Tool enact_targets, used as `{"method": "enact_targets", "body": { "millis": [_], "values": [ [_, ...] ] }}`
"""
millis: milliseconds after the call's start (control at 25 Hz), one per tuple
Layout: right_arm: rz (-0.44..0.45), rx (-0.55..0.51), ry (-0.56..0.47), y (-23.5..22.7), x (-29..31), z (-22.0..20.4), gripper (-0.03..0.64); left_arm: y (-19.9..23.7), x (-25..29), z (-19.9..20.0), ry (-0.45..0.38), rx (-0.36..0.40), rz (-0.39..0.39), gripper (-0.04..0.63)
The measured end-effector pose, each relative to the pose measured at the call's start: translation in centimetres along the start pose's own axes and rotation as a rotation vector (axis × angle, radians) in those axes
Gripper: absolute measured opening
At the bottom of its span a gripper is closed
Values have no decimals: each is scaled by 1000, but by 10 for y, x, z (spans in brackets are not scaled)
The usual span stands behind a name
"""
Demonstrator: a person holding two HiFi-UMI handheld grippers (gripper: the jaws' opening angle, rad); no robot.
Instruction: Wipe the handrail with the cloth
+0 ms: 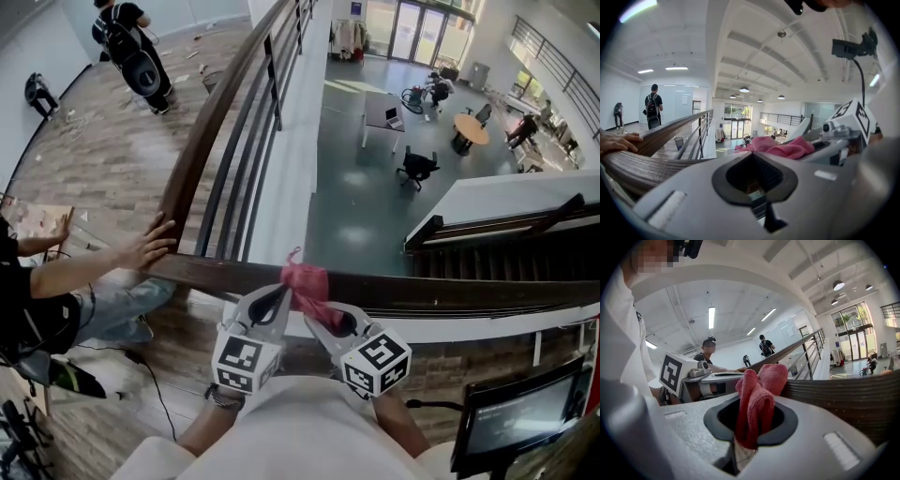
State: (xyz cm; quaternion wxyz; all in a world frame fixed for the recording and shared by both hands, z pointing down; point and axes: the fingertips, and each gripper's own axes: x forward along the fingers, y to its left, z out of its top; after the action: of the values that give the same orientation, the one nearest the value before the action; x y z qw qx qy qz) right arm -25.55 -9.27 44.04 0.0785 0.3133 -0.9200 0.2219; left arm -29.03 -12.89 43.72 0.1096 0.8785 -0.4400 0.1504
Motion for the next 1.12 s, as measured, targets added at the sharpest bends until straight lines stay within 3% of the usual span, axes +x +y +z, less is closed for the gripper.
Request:
{"method": "enact_targets", "body": {
  "millis": [1120],
  "values": [
    [-7,16,-10,-6,-11,-2,61,-12,7,3,-6,-9,-22,6]
  ]
}}
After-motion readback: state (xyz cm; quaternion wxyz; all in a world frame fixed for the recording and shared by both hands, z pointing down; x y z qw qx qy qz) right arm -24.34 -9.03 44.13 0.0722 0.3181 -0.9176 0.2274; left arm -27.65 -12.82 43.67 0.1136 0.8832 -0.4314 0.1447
